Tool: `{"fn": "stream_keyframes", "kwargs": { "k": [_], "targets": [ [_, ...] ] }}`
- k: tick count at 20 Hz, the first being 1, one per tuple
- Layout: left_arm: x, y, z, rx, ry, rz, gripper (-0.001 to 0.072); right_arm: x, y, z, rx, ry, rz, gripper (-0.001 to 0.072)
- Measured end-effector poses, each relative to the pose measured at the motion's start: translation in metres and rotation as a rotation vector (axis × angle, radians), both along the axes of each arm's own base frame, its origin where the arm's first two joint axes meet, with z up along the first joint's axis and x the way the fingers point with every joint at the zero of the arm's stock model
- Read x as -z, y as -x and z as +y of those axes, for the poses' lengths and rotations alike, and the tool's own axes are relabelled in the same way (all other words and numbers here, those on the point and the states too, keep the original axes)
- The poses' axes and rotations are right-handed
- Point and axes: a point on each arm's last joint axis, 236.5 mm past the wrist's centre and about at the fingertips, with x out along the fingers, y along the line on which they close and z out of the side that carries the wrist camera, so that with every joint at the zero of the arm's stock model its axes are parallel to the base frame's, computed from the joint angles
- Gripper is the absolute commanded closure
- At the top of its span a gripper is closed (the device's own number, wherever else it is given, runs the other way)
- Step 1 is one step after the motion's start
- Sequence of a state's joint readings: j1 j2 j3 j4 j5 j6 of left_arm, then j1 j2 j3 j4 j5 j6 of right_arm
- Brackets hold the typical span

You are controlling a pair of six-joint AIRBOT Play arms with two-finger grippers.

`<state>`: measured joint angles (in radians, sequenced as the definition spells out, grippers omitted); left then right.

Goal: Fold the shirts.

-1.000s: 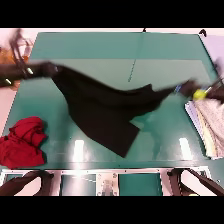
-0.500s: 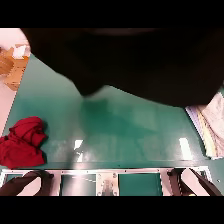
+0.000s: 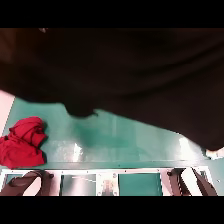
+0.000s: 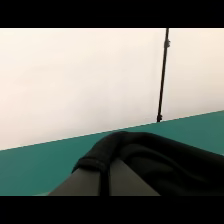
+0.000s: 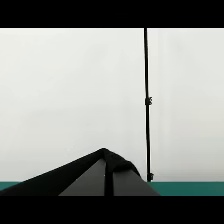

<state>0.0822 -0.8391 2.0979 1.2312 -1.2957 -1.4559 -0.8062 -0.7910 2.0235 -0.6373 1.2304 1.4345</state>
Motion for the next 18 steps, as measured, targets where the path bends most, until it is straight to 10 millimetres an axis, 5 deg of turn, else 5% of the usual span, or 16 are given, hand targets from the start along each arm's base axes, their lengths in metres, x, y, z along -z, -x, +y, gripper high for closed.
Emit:
{"fn": "stream_keyframes", "kwargs": {
  "k": [3, 6, 10, 14, 16, 18],
  "targets": [
    [0.035, -0.033, -0.002, 0.020, 0.025, 0.112, 0.0676, 0.025, -0.023, -0.016, -0.040, -0.094, 0.064, 0.0694],
    [0.112, -0.105, -0.004, 0.051, 0.072, 0.332, 0.0675, 0.094, -0.072, -0.053, -0.089, -0.256, 0.212, 0.0693],
    [0.247, -0.211, -0.009, 0.093, 0.158, 0.621, 0.0676, 0.256, -0.156, -0.079, -0.161, -0.501, 0.486, 0.0694],
    [0.383, -0.296, -0.020, 0.131, 0.298, 0.820, 0.0676, 0.433, -0.221, -0.077, -0.141, -0.688, 0.762, 0.0694],
    [0.441, -0.323, -0.024, 0.131, 0.372, 0.894, 0.0676, 0.495, -0.242, -0.073, -0.134, -0.757, 0.864, 0.0694],
    [0.476, -0.341, -0.024, 0.122, 0.412, 0.926, 0.0676, 0.533, -0.263, -0.070, -0.141, -0.801, 0.924, 0.0694]
  ]
}}
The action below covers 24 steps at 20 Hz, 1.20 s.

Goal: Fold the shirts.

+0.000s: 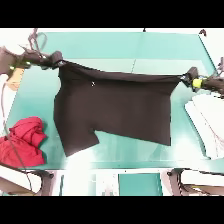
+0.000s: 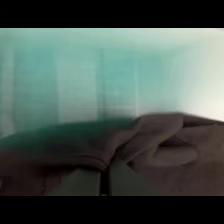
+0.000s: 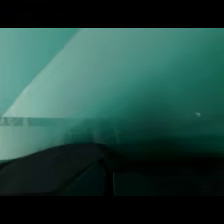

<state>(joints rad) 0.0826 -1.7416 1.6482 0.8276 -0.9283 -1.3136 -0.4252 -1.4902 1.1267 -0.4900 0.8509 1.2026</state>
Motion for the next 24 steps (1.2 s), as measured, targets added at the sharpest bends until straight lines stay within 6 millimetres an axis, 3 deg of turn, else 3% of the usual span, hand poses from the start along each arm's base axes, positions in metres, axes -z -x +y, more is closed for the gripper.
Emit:
{"fn": "stream_keyframes", "kwargs": {
  "k": [3, 4, 5, 6, 9, 10, 13, 15, 19, 21, 24],
  "targets": [
    [0.020, -0.024, 0.005, -0.042, 0.015, -0.014, 0.0675, 0.022, -0.029, 0.005, -0.029, -0.035, 0.021, 0.0693],
    [0.020, -0.033, 0.009, -0.066, 0.014, -0.039, 0.0633, 0.023, -0.036, 0.006, -0.035, -0.046, 0.019, 0.0655],
    [0.020, -0.040, 0.012, -0.083, 0.012, -0.055, 0.0236, 0.022, -0.042, 0.006, -0.036, -0.053, 0.017, 0.0458],
    [0.021, -0.045, 0.015, -0.094, 0.003, -0.071, 0.0012, 0.021, -0.047, 0.006, -0.039, -0.056, 0.012, 0.0369],
    [0.016, -0.049, 0.025, -0.083, -0.020, -0.092, 0.0018, 0.016, -0.047, 0.004, -0.069, -0.080, 0.014, 0.0382],
    [0.013, -0.046, 0.033, -0.068, -0.027, -0.079, 0.0018, 0.014, -0.043, -0.002, -0.080, -0.085, 0.019, 0.0424],
    [0.006, -0.021, 0.064, -0.014, -0.023, 0.016, 0.0020, 0.009, -0.011, -0.011, -0.147, -0.098, 0.060, 0.0439],
    [0.015, 0.015, 0.088, 0.032, 0.000, 0.152, 0.0079, 0.015, 0.024, -0.010, -0.188, -0.088, 0.122, 0.0439],
    [0.053, 0.096, 0.112, 0.079, 0.084, 0.443, 0.0078, 0.043, 0.114, 0.001, -0.182, -0.067, 0.278, 0.0398],
    [0.081, 0.139, 0.113, 0.098, 0.110, 0.584, 0.0078, 0.058, 0.157, 0.008, -0.131, -0.086, 0.340, 0.0395],
    [0.117, 0.195, 0.098, 0.130, 0.170, 0.737, 0.0078, 0.080, 0.206, 0.019, -0.059, -0.121, 0.410, 0.0396]
  ]
}}
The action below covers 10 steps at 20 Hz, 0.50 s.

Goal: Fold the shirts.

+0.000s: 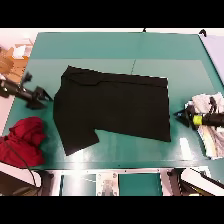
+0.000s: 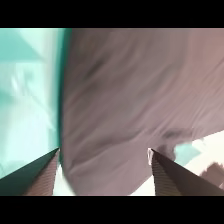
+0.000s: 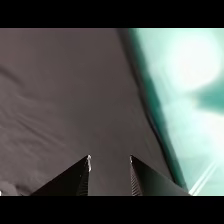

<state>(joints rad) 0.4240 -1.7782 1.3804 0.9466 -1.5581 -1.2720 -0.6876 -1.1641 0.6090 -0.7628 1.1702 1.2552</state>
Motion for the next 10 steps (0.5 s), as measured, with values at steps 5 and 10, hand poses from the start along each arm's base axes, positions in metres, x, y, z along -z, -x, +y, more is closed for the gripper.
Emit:
{"fn": "stream_keyframes", "kwargs": {
  "k": [5, 10],
  "targets": [
    [0.030, 0.046, -0.026, 0.009, 0.064, 0.108, 0.0127, 0.026, 0.045, 0.024, 0.028, -0.034, 0.069, 0.0396],
    [0.048, 0.050, -0.043, 0.057, 0.020, 0.097, 0.0675, 0.036, 0.059, 0.031, 0.020, -0.037, 0.089, 0.0262]
  ]
}}
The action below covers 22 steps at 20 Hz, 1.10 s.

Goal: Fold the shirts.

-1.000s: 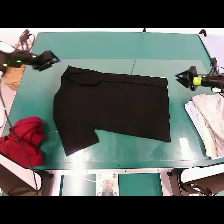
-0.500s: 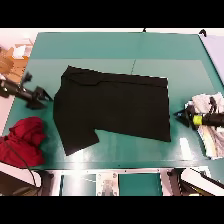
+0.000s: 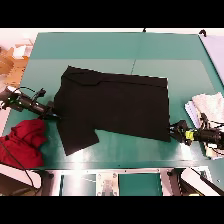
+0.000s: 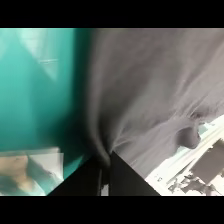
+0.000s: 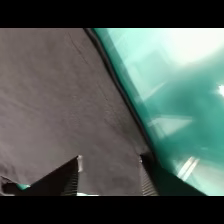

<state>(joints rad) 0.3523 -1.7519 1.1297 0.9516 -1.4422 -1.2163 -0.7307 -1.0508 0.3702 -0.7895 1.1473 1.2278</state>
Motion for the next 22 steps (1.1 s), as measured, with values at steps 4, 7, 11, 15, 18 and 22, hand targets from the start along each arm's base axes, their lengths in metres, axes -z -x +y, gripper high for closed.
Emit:
{"fn": "stream_keyframes", "kwargs": {
  "k": [4, 7, 11, 15, 18, 22],
  "targets": [
    [-0.001, -0.010, -0.002, 0.016, -0.023, -0.036, 0.0675, 0.007, 0.011, 0.000, 0.006, 0.007, 0.055, 0.0260],
    [-0.002, -0.014, 0.001, 0.020, -0.035, -0.048, 0.0675, 0.010, 0.017, -0.002, 0.000, 0.018, 0.083, 0.0273],
    [-0.004, -0.014, 0.001, 0.027, -0.037, -0.042, 0.0675, -0.011, 0.003, -0.014, -0.018, 0.044, 0.043, 0.0280],
    [-0.005, -0.011, 0.000, 0.034, -0.032, -0.035, 0.0675, -0.031, 0.001, -0.017, -0.020, 0.039, 0.054, 0.0281],
    [-0.005, -0.010, 0.000, 0.037, -0.029, -0.031, 0.0675, -0.027, 0.015, -0.021, -0.026, 0.060, 0.125, 0.0310],
    [-0.006, -0.010, -0.001, 0.041, -0.025, -0.033, 0.0675, -0.007, 0.045, -0.030, -0.022, 0.118, 0.261, 0.0308]
  ]
}}
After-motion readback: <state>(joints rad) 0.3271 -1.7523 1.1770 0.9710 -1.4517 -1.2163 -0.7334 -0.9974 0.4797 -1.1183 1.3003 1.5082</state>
